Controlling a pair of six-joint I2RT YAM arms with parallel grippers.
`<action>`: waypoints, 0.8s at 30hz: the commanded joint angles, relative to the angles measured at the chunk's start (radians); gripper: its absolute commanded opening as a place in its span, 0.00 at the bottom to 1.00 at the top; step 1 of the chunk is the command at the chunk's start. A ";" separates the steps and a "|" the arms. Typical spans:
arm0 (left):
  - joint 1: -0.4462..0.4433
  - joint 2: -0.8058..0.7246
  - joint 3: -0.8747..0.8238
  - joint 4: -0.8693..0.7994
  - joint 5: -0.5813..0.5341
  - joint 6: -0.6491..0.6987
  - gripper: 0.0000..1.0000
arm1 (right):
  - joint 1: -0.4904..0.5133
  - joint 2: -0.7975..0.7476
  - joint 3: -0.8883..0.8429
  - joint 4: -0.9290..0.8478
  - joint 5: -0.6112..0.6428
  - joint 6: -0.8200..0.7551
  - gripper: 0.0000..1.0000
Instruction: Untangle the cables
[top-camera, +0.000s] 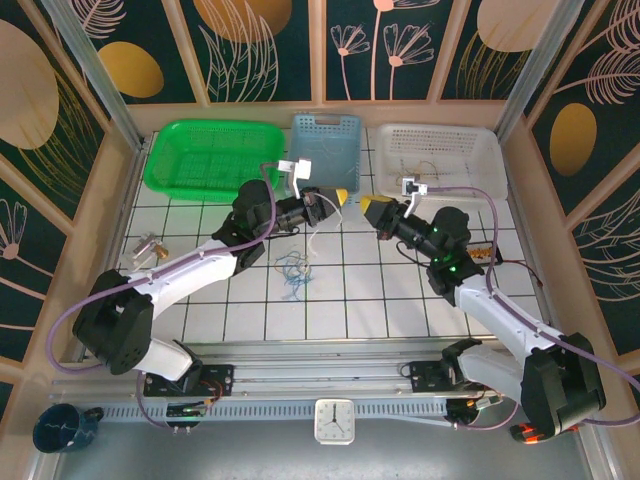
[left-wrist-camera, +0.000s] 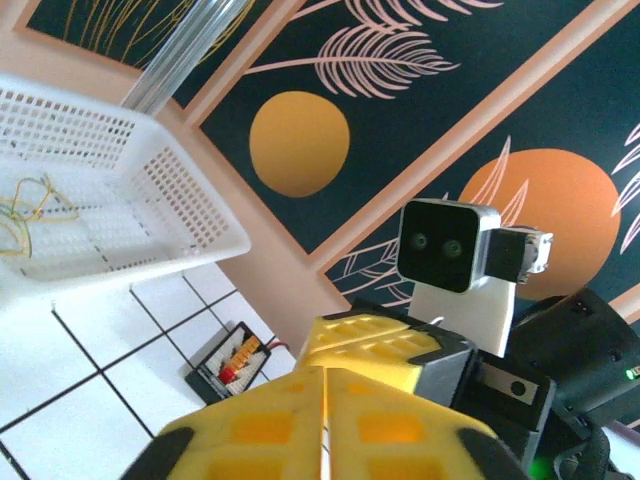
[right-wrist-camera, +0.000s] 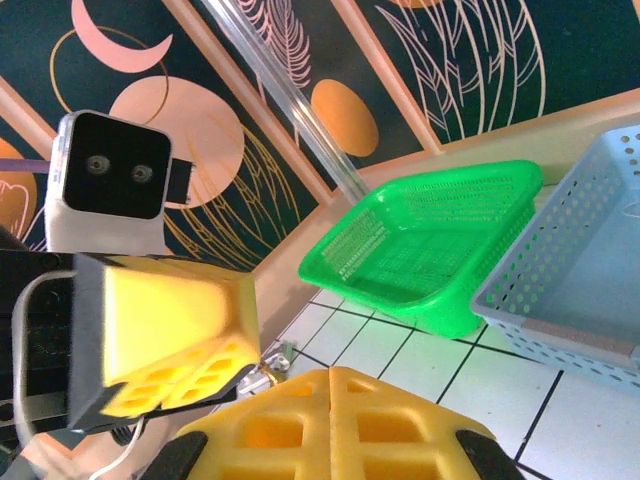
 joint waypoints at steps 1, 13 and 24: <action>0.005 -0.017 0.004 0.014 -0.016 -0.007 0.00 | 0.002 -0.027 -0.038 0.045 -0.061 -0.005 0.00; 0.004 0.007 0.092 0.010 0.037 -0.073 0.00 | 0.110 -0.032 -0.021 0.020 -0.028 -0.084 0.53; 0.004 0.049 0.137 0.041 0.082 -0.117 0.00 | 0.186 0.037 0.061 0.019 -0.036 -0.143 0.64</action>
